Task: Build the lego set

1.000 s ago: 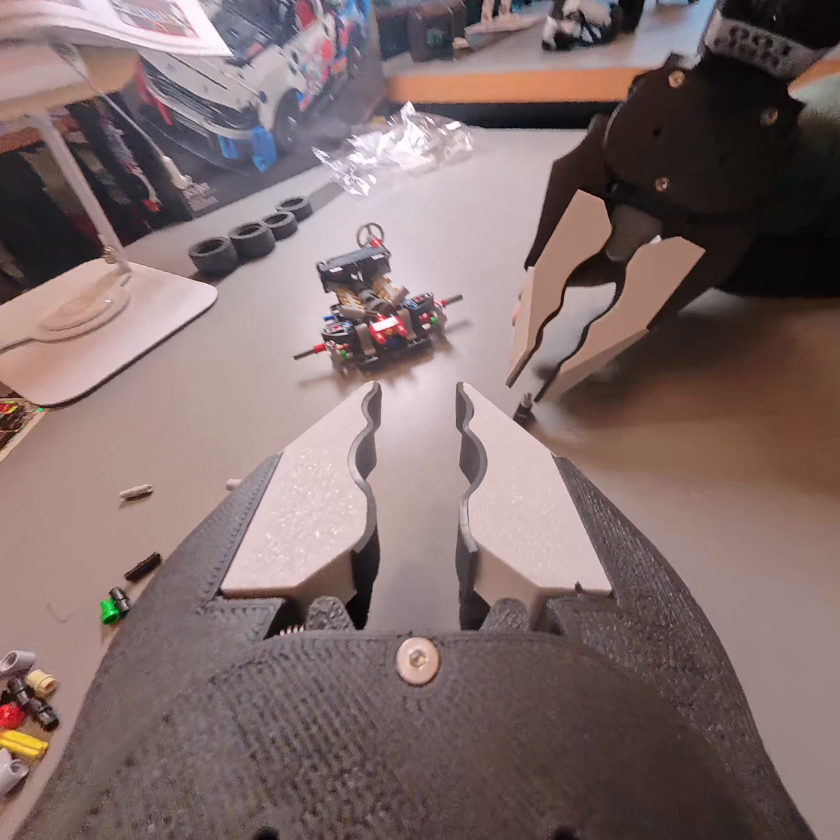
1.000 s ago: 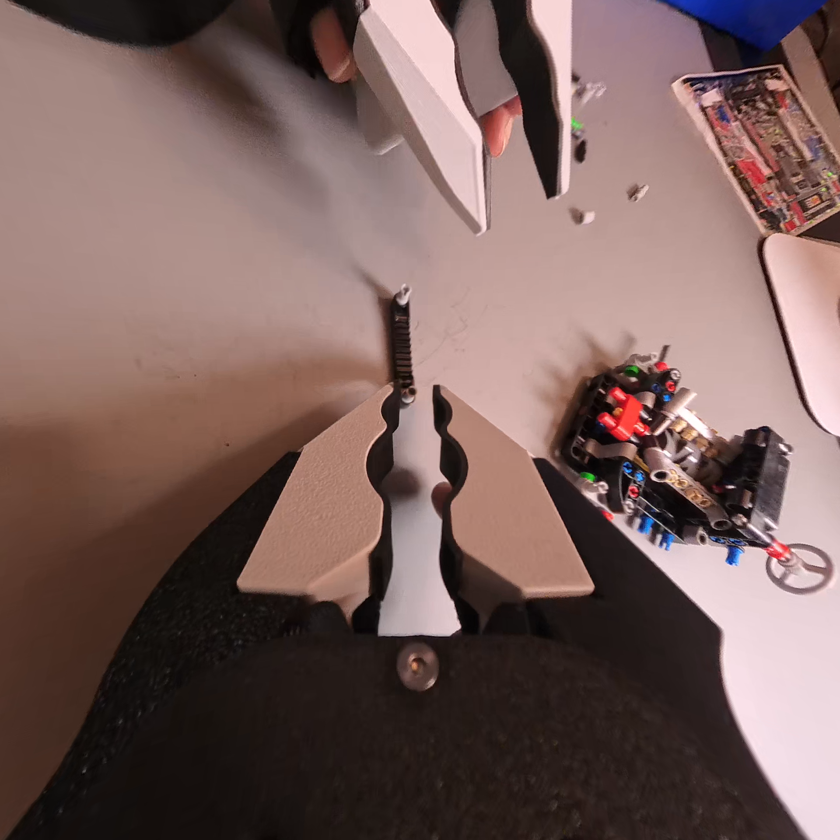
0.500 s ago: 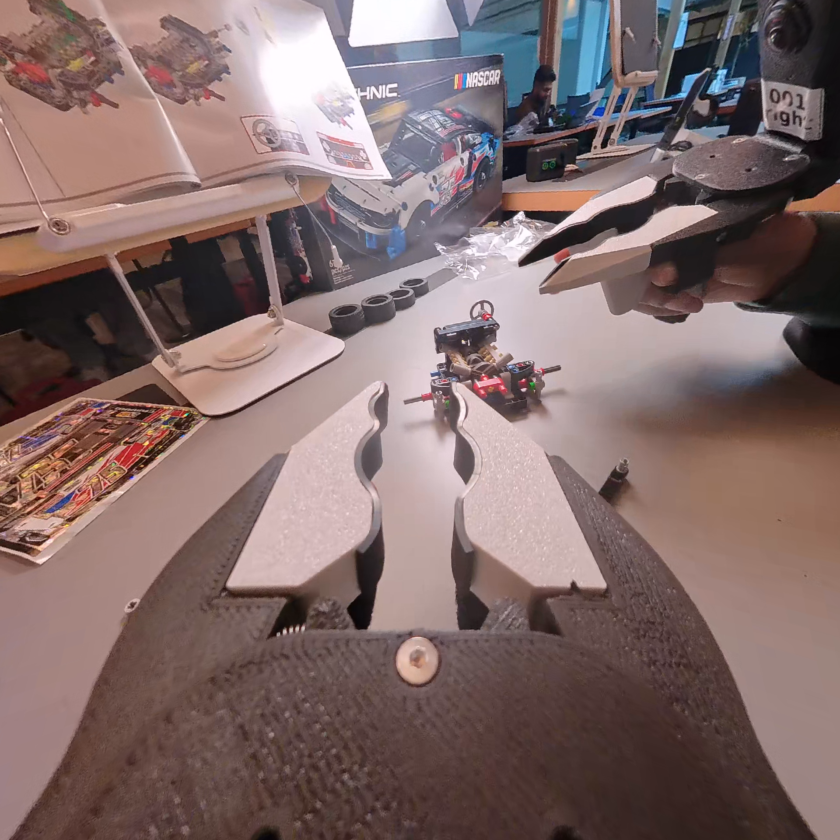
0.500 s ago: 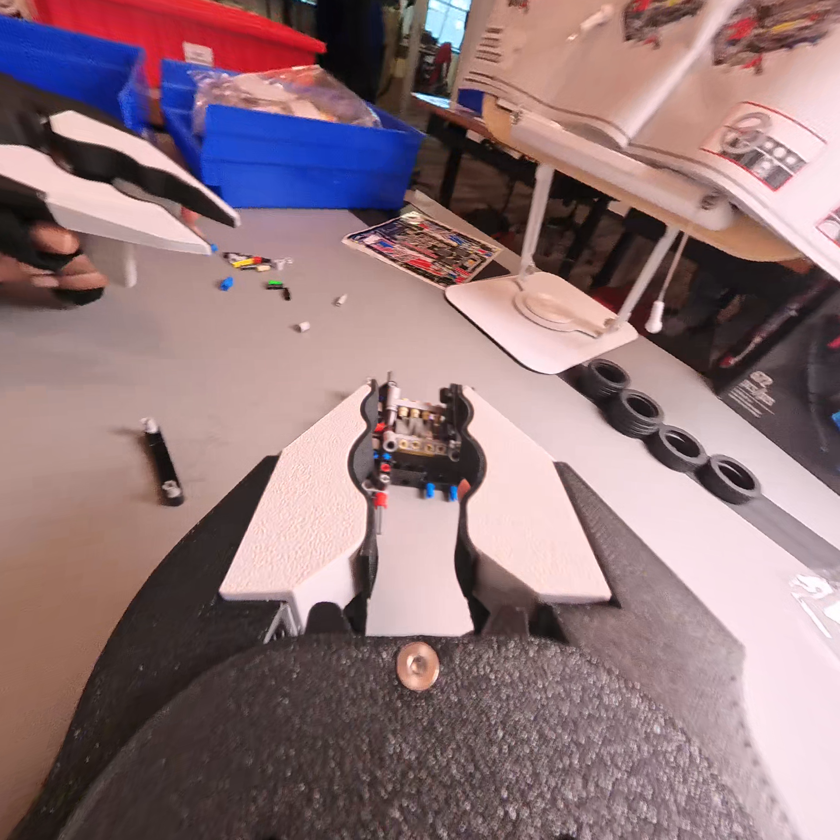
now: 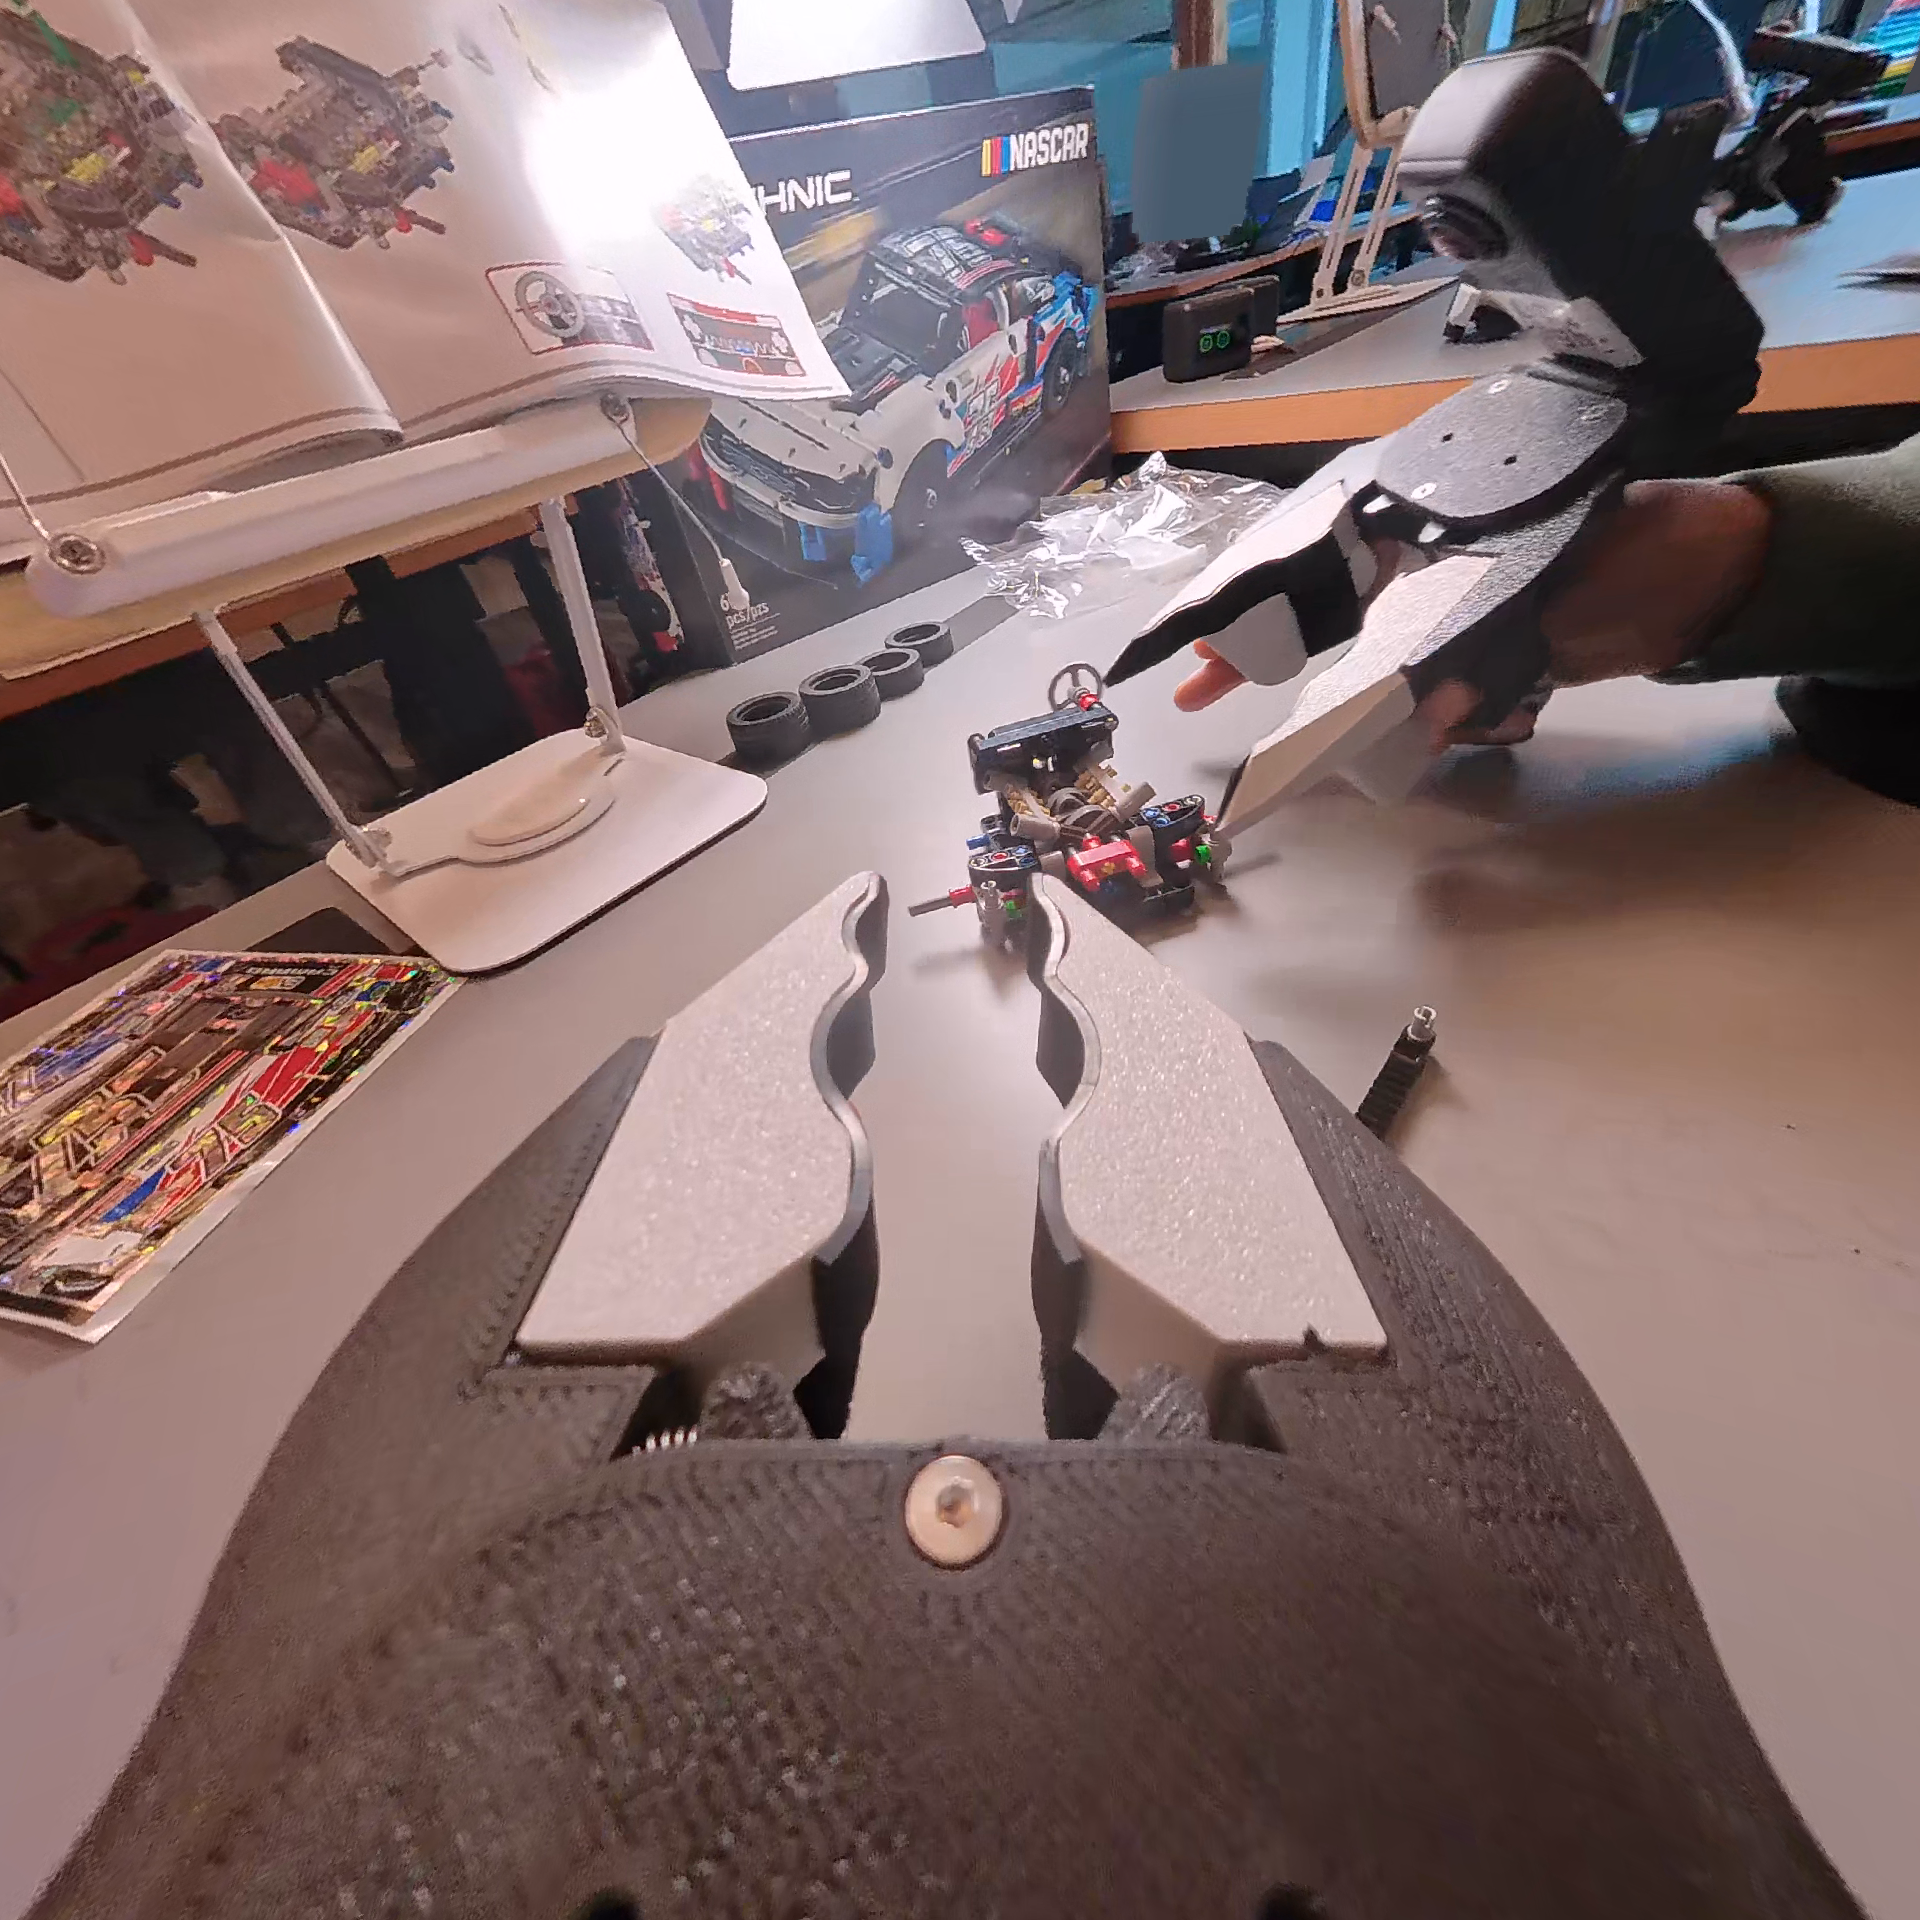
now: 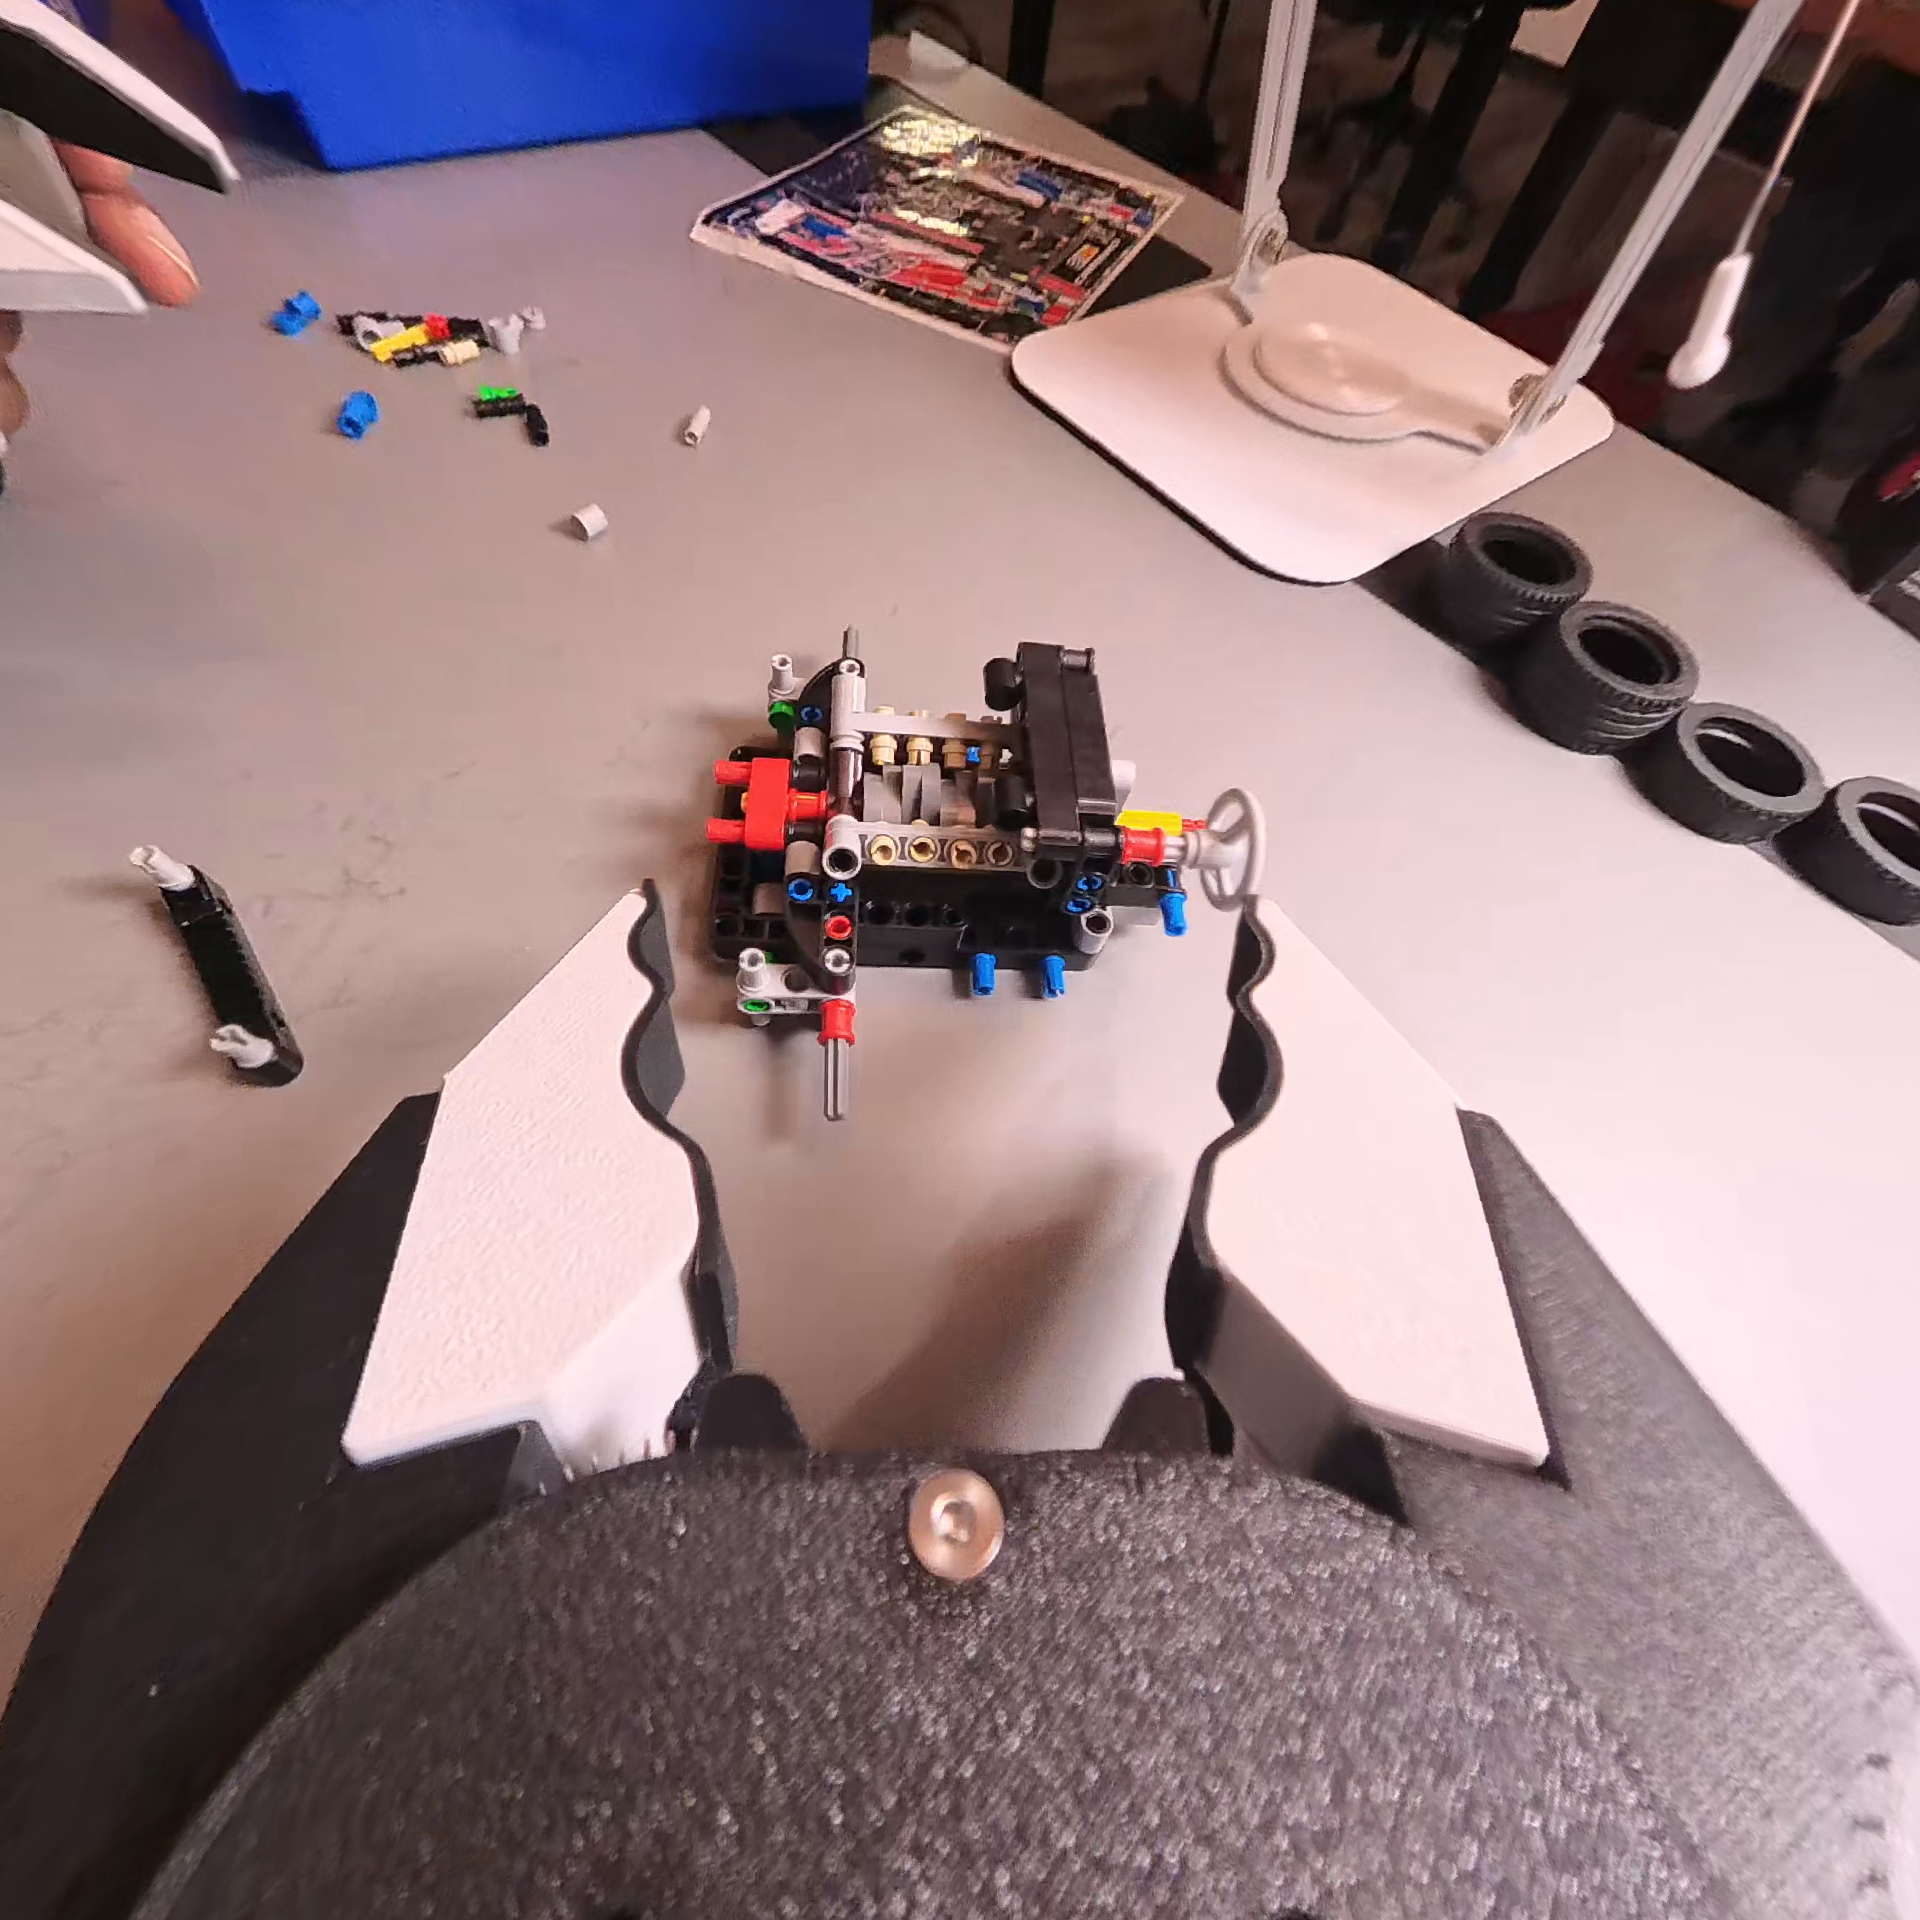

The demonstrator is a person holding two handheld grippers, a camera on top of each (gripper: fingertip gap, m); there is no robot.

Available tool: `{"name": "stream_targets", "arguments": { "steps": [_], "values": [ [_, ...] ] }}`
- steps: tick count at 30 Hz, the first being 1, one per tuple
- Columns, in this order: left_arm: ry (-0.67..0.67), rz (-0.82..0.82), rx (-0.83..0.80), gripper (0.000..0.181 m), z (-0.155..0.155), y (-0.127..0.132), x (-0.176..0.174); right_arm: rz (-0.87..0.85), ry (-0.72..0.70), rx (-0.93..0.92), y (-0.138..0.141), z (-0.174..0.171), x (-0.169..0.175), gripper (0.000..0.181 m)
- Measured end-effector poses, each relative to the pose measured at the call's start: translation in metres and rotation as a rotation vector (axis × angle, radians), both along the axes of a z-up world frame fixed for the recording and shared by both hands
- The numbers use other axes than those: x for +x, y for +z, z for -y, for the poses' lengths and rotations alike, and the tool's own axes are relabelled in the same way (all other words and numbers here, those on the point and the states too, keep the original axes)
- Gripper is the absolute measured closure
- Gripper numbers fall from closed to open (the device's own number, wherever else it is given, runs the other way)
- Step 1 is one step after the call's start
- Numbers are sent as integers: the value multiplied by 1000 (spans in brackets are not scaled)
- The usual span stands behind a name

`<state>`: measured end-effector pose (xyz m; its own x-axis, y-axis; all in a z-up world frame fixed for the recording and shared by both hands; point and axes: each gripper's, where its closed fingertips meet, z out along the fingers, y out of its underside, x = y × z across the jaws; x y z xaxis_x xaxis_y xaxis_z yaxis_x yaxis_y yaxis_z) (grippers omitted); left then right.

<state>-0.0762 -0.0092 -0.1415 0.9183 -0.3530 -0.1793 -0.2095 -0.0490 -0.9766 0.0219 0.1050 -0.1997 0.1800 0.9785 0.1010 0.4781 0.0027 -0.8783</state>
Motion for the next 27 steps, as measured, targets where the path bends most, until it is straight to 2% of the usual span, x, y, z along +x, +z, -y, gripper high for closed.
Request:
{"name": "stream_targets", "arguments": {
  "steps": [8,17,24,27],
  "values": [
    [-62,-44,9,157,-2,0,13,44,-29,7,-8,-4,-22,73],
    [-65,11,10,157,0,6,2,45,33,18,-8,-10,-35,73],
    [-57,-4,19,157,2,6,1,43,78,44,-7,-6,-30,91],
    [-47,-4,11,157,1,3,-2,41,100,39,-7,-1,-26,92]
  ]
}}
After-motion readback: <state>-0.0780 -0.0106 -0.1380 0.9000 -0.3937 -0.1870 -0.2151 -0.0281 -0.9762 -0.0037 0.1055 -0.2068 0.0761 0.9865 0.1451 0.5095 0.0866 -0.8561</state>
